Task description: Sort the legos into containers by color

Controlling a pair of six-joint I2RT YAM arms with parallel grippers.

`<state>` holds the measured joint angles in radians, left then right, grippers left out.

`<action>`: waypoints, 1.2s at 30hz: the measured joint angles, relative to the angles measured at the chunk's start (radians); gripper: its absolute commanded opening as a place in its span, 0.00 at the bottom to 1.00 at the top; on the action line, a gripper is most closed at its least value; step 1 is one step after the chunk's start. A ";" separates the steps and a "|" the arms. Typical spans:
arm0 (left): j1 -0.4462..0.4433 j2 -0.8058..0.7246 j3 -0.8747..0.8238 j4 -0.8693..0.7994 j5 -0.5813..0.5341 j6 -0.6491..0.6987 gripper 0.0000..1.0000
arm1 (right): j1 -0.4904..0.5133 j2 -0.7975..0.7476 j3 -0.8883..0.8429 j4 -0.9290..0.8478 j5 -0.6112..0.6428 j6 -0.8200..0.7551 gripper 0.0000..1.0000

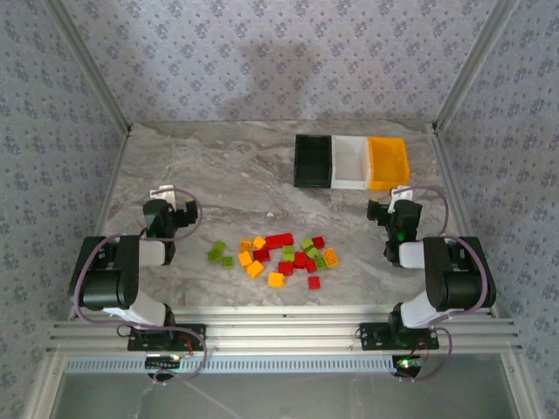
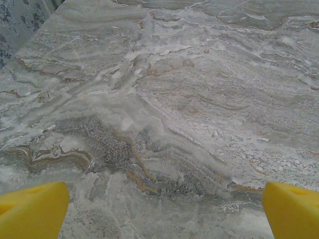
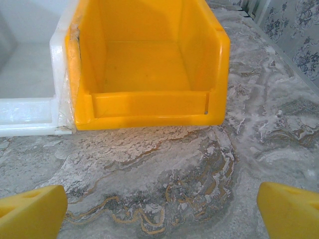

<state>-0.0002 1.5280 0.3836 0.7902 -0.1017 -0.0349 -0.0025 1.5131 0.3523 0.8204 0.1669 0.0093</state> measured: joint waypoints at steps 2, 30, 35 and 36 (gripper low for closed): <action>0.000 0.000 0.000 0.000 0.000 0.000 1.00 | 0.000 0.000 0.000 0.000 0.000 0.000 1.00; 0.000 -0.005 0.010 -0.027 -0.001 0.000 1.00 | -0.005 -0.004 0.008 -0.021 0.003 0.000 1.00; 0.000 -0.106 0.098 -0.196 -0.027 -0.003 0.99 | 0.011 -0.067 0.132 -0.237 0.062 0.014 1.00; -0.001 -0.148 0.103 -0.200 -0.031 -0.005 0.99 | 0.015 -0.085 0.167 -0.283 0.072 0.029 1.00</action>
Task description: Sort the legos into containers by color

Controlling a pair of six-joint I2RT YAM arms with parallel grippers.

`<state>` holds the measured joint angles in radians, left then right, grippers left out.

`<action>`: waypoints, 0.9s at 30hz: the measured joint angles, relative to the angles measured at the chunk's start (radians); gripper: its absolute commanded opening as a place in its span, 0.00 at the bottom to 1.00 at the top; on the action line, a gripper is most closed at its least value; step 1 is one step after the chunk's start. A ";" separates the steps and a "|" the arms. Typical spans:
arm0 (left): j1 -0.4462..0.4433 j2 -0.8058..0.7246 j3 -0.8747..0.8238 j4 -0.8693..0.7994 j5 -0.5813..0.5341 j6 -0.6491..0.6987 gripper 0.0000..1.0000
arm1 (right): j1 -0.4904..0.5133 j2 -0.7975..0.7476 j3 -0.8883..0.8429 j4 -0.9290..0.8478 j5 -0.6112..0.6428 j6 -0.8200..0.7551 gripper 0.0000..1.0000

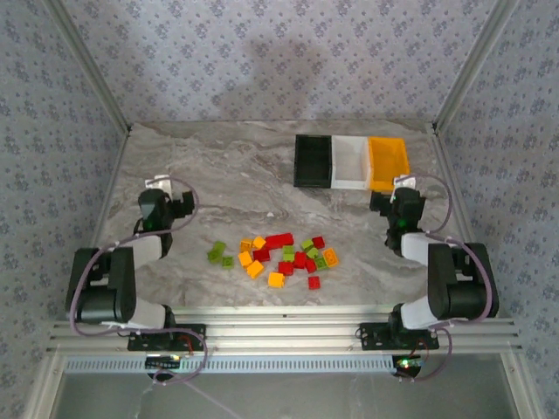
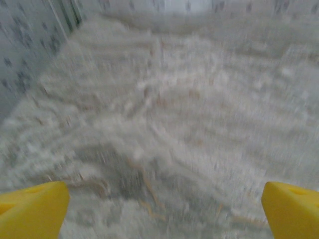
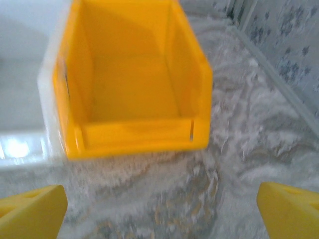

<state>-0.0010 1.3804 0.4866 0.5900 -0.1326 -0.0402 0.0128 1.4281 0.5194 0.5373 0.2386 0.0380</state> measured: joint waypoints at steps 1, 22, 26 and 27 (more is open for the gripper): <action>-0.002 -0.042 0.000 -0.001 -0.006 -0.006 0.99 | 0.005 -0.018 0.024 -0.033 0.009 0.012 1.00; 0.071 -0.151 0.225 -0.431 0.093 -0.797 0.99 | -0.058 -0.045 0.405 -0.581 -0.032 0.464 0.92; 0.058 -0.194 0.225 -0.482 0.203 -0.846 0.99 | -0.041 0.104 0.547 -0.639 -0.148 0.395 0.89; 0.045 -0.219 0.223 -0.484 0.225 -0.853 0.99 | -0.035 0.148 0.582 -0.654 -0.167 0.379 0.89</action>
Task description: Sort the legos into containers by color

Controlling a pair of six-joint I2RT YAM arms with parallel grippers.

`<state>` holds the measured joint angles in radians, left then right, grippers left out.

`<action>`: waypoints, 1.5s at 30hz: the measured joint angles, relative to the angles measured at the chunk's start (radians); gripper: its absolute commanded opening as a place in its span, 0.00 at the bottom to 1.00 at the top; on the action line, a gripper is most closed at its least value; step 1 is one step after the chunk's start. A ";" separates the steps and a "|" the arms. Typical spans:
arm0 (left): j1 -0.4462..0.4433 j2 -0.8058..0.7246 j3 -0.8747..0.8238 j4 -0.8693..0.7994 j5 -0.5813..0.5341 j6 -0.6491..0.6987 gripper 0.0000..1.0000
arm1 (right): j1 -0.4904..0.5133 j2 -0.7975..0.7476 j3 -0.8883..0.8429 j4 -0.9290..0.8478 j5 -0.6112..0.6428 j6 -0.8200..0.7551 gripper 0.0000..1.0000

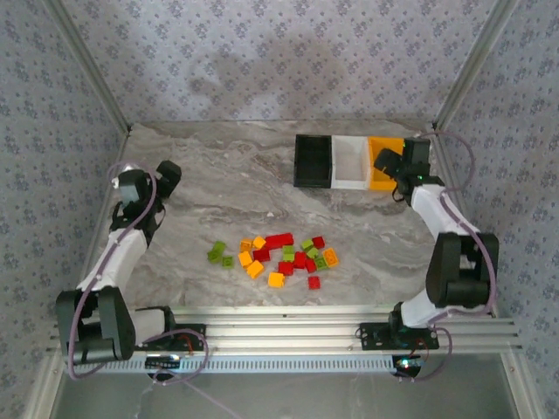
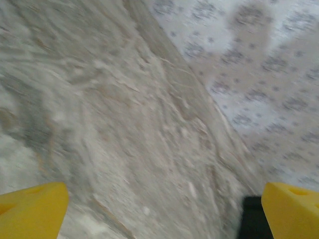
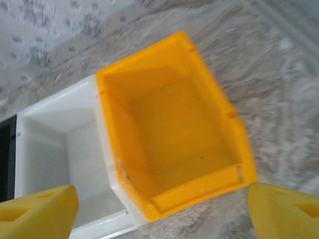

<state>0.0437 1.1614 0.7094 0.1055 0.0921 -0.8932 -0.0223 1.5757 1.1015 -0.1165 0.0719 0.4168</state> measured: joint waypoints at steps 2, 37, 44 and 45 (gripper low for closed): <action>-0.034 -0.055 -0.003 -0.006 0.023 -0.004 1.00 | 0.008 0.080 0.057 -0.022 -0.030 -0.024 0.88; -0.182 -0.474 -0.145 -0.298 0.050 -0.088 0.99 | 0.219 0.455 0.353 -0.150 -0.074 -0.134 0.00; -0.182 -0.481 -0.115 -0.333 0.054 -0.081 0.99 | 0.428 0.400 0.280 -0.150 -0.014 -0.047 0.00; -0.182 -0.480 -0.115 -0.339 0.055 -0.080 0.99 | 0.451 0.399 0.278 -0.150 -0.003 -0.032 0.00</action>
<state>-0.1387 0.6811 0.5941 -0.2337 0.1467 -0.9733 0.4290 1.9743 1.3796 -0.2661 0.0685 0.3847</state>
